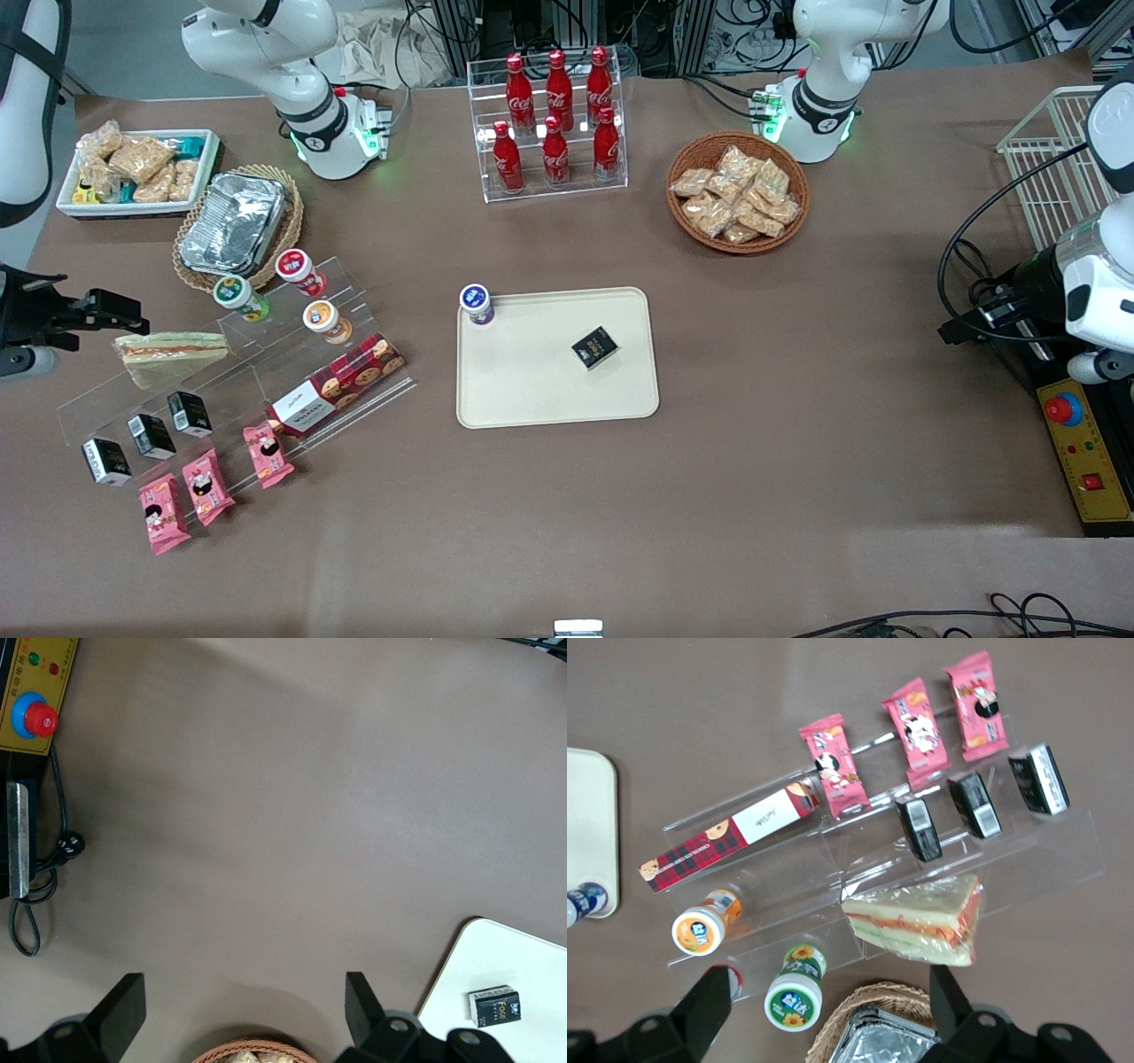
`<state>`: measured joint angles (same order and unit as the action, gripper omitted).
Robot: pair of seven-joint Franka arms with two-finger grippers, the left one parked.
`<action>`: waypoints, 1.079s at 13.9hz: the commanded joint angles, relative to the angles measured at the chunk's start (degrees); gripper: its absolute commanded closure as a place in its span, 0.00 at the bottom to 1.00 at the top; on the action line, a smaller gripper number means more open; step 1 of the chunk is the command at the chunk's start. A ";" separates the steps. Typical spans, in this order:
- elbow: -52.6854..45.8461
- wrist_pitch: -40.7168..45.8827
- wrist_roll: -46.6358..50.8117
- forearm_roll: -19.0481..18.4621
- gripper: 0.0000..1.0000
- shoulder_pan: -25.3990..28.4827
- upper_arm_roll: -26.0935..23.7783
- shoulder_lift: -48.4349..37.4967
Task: Place sandwich on tray
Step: 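Move the open right gripper down over the wrapped sandwich in the rack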
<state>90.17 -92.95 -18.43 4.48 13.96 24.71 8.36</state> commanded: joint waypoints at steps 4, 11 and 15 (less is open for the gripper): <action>5.27 -1.97 10.50 0.62 0.00 -3.32 0.25 -2.83; 6.86 -3.81 23.52 1.06 0.00 -4.73 0.86 -1.60; 9.14 -8.64 28.70 1.15 0.00 -5.43 2.97 -1.25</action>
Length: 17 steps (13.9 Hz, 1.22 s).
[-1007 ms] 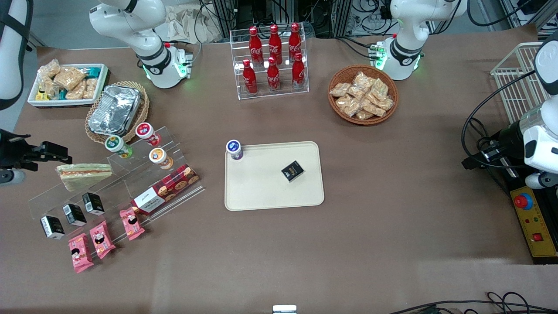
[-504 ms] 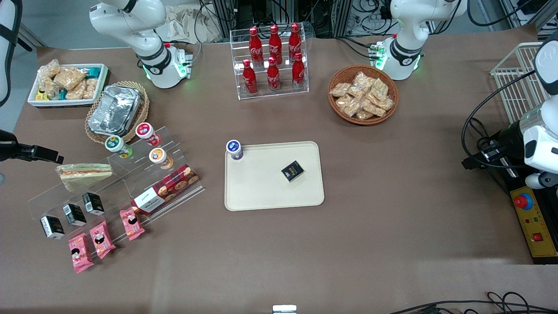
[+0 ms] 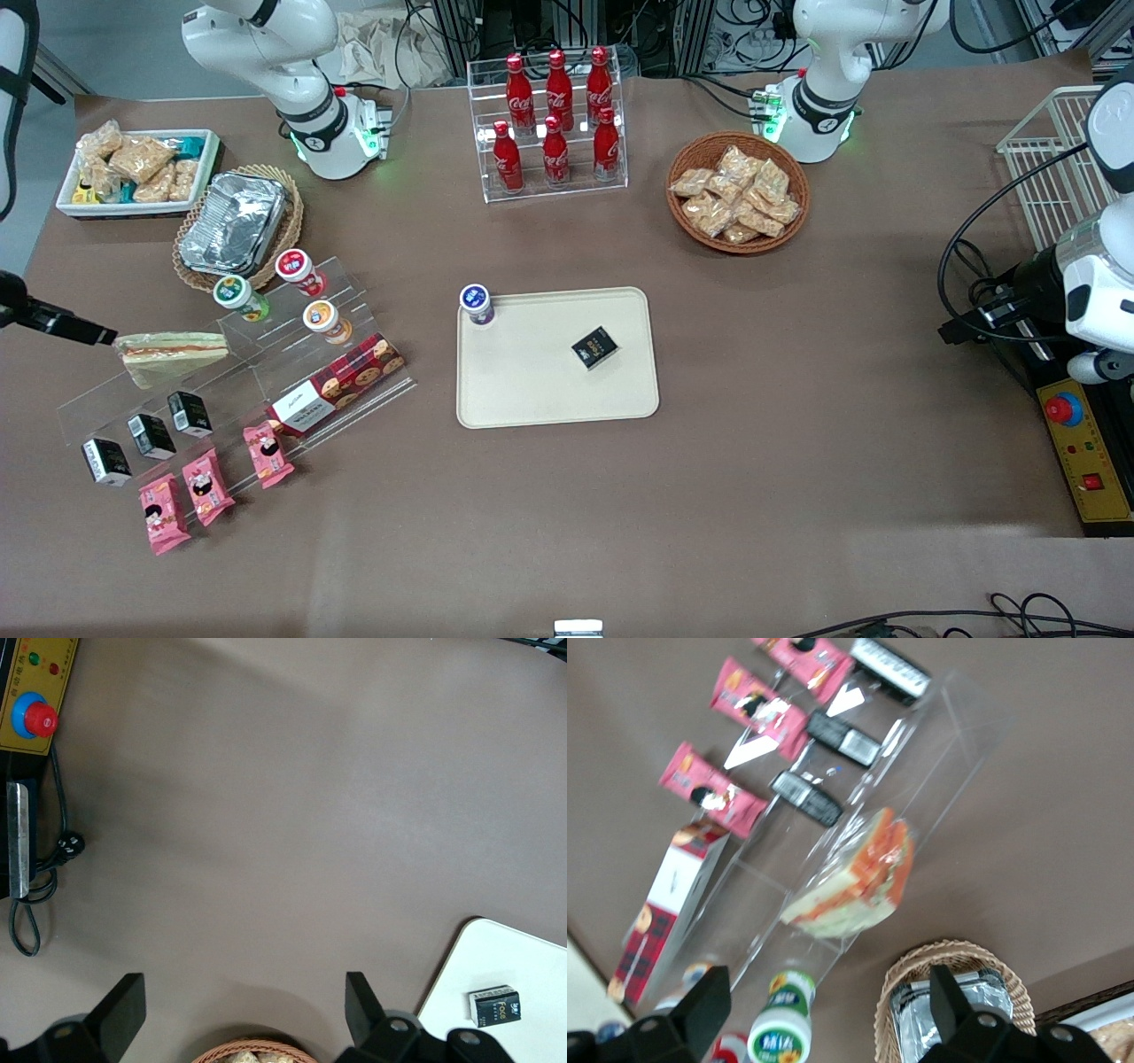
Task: Place sandwich on tray
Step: 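Lower the right gripper around the sandwich and close on it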
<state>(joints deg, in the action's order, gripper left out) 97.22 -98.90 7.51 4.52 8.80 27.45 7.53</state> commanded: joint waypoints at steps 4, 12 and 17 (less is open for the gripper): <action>5.95 -4.88 14.69 1.11 0.01 -0.01 0.23 -1.20; 13.87 -14.64 33.09 2.07 0.01 0.52 -0.12 -0.76; 16.42 -16.85 33.09 2.51 0.02 0.17 -0.03 -0.59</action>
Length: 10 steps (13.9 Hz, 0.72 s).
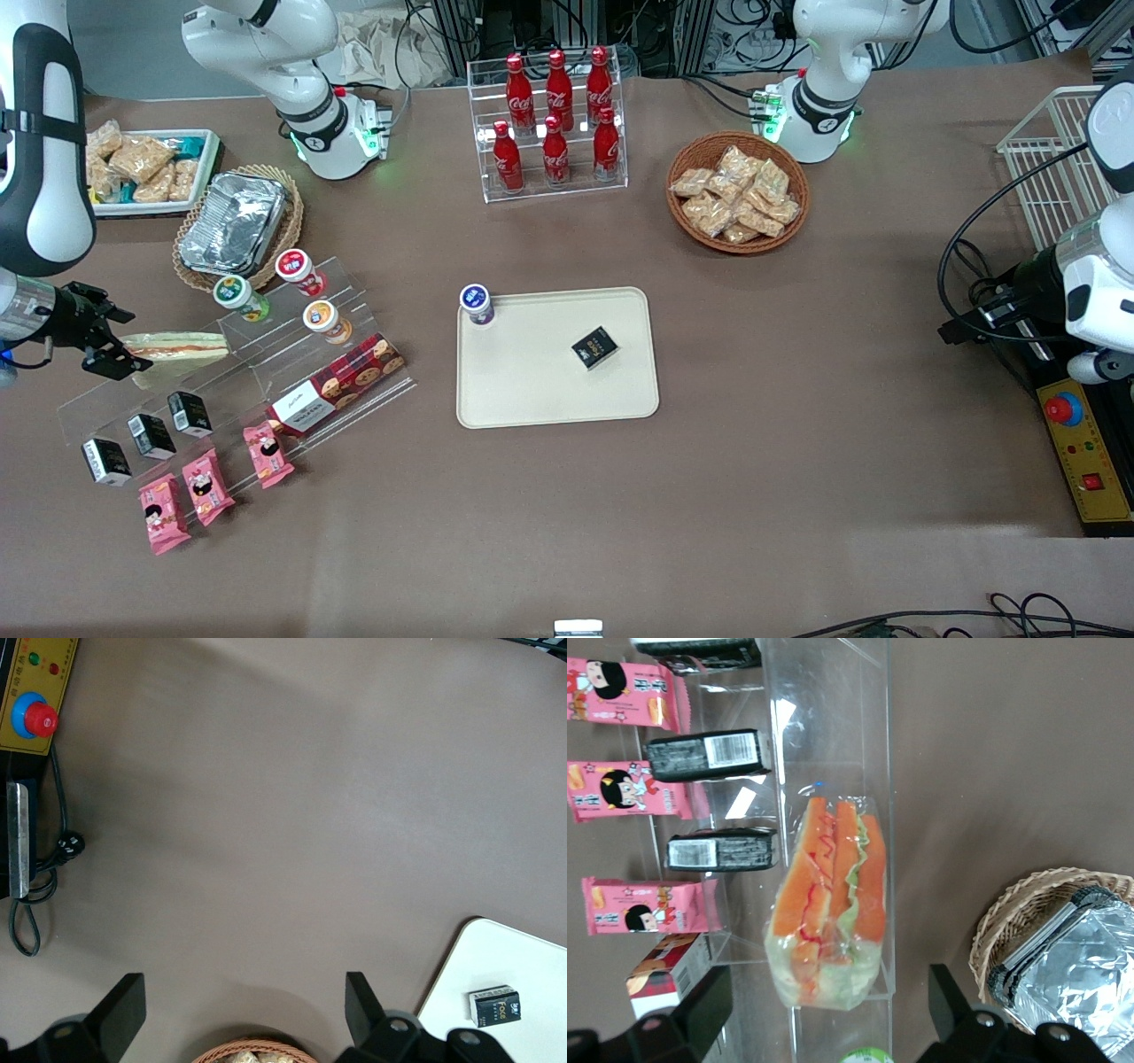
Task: Place sandwich on tray
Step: 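Lower the right gripper around the sandwich and close on it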
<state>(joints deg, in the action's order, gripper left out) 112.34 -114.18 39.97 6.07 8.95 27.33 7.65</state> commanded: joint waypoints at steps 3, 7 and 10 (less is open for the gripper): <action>1.39 -3.59 0.03 0.96 0.11 -0.07 0.10 0.96; 1.39 -4.04 -0.15 0.96 0.18 -0.33 0.10 1.06; 1.39 -4.04 -0.32 0.96 0.28 -0.42 0.18 0.88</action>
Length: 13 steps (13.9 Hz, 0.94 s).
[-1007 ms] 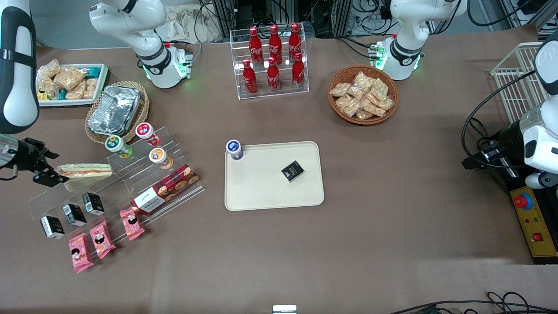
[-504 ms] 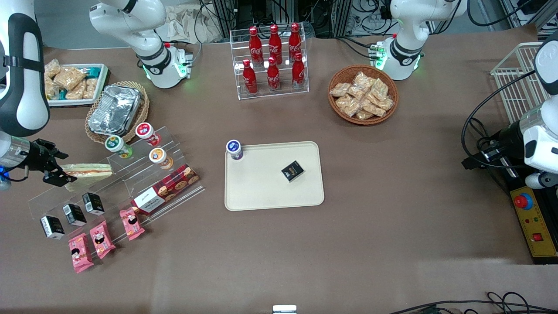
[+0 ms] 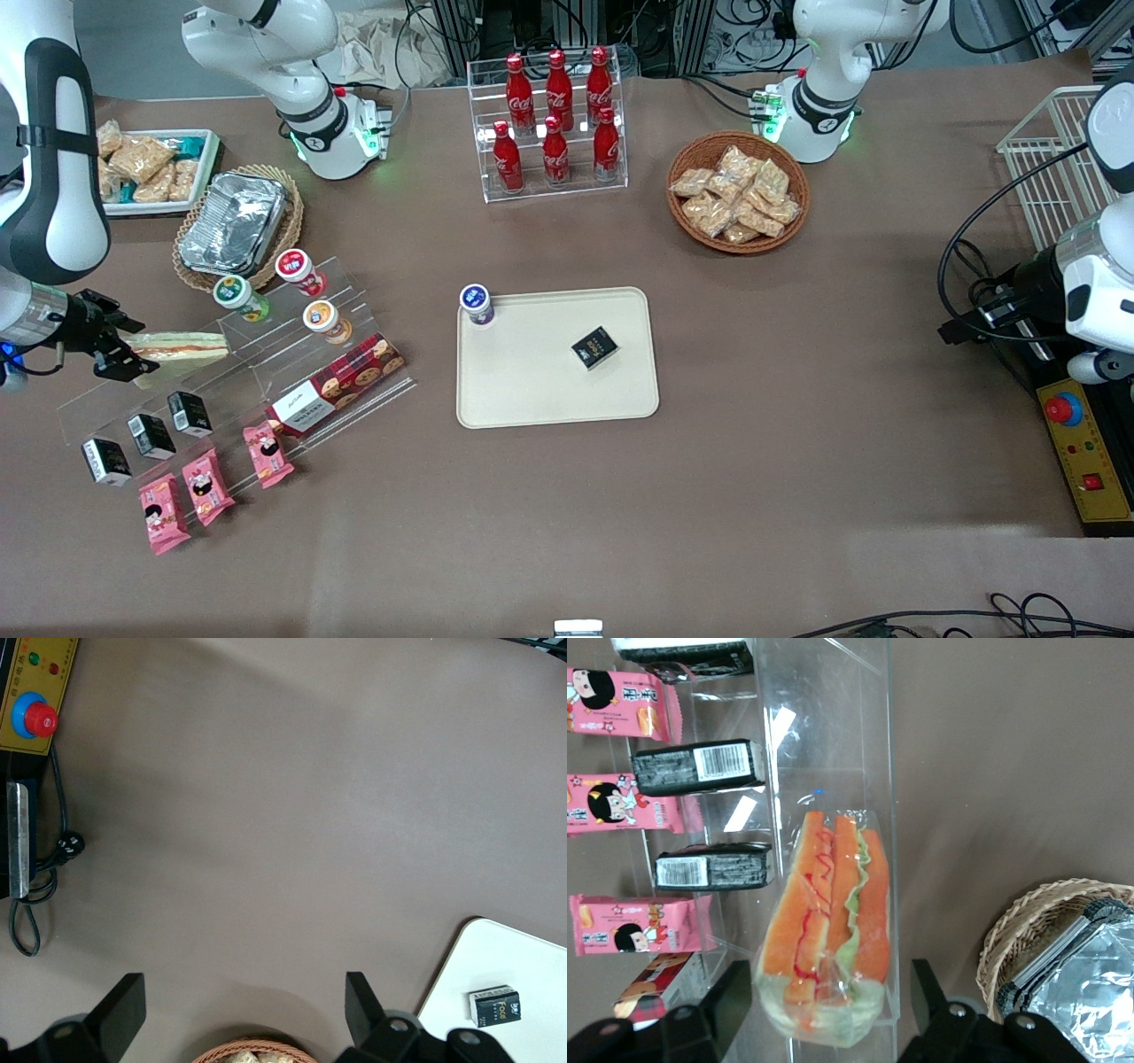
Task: Place sandwich on tray
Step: 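Lower the right gripper around the sandwich and close on it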
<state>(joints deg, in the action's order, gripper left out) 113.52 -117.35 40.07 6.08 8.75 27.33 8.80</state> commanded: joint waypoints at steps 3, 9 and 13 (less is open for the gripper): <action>0.04 -0.60 -2.27 0.86 0.44 -0.22 0.35 -0.54; -2.68 0.01 -5.71 0.42 0.64 -0.13 0.44 -0.98; -6.19 -0.16 -12.10 -0.89 0.71 0.22 0.26 -1.42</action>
<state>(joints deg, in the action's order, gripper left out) 109.41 -117.57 31.55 5.93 8.73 27.55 8.04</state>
